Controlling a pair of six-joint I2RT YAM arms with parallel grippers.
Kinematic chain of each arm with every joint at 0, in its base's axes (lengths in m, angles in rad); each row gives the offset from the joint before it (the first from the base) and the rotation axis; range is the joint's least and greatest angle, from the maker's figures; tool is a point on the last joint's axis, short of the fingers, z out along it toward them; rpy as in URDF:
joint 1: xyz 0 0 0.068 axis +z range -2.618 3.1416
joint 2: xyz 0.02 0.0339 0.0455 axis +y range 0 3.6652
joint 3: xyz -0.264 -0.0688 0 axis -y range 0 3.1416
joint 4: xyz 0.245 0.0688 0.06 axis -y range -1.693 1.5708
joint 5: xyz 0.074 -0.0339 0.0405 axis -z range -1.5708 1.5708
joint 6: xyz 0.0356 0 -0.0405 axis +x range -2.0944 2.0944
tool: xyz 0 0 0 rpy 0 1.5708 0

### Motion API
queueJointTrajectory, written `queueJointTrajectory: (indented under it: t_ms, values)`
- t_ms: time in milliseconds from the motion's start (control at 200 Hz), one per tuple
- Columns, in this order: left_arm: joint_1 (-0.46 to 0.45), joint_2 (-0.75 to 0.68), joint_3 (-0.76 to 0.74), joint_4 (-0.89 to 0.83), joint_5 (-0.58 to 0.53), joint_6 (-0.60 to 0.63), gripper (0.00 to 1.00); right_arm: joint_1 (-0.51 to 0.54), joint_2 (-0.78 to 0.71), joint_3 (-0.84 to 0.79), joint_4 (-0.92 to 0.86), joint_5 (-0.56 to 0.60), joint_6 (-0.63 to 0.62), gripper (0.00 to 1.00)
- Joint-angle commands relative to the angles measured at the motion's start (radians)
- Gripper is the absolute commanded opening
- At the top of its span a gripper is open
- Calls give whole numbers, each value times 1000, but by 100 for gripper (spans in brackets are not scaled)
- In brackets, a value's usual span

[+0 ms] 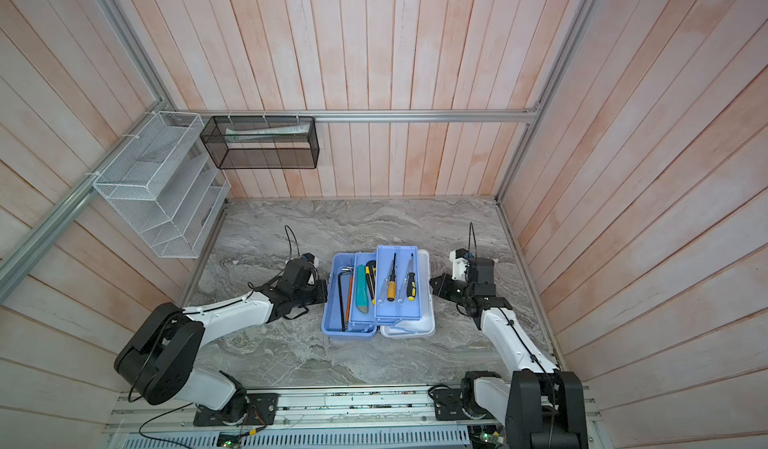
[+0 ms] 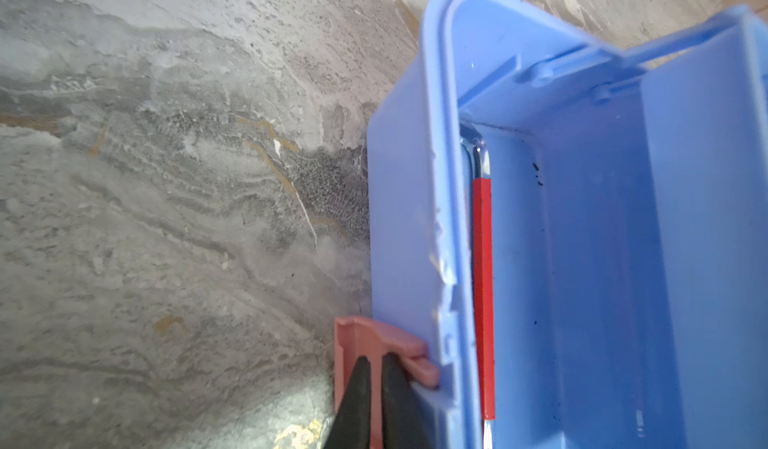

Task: Pack the tool kit
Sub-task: 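Swing the white lid up and over the tool box with the right gripper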

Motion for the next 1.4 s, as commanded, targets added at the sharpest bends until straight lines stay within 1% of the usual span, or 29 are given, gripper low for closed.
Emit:
queueJointTrajectory:
  t_ms: [0,145,350,475,580,675,740,845,970,1081,1261,1396]
  values:
    - [-25,-13,-6,68,71,13,11,28,-30,54,-54,-187,-8,0]
    - [-25,-15,-5,68,67,16,11,29,-61,66,-57,-229,14,0]
    - [-23,-14,-11,68,62,18,11,62,-80,88,-61,-232,28,0]
    - [-23,-15,-17,69,60,15,11,138,-59,116,-43,-210,30,0]
    - [-23,-18,-18,69,56,14,11,216,-23,160,-61,-188,4,0]
    - [-21,-22,-20,65,53,16,11,279,1,194,-71,-127,-13,0]
    - [-21,-24,-25,69,47,18,10,335,10,203,-45,-86,-21,0]
    - [-17,-25,-29,73,41,18,9,410,40,214,16,-62,-1,0]
    - [-13,-26,-30,71,42,21,9,455,90,213,96,-22,44,0]
    - [-11,-29,-36,67,38,24,8,488,140,208,181,-24,75,0]
    - [-7,-41,-49,64,32,23,8,555,251,247,254,-9,76,0]
    - [-6,-54,-61,63,30,17,8,608,344,331,253,-9,49,0]
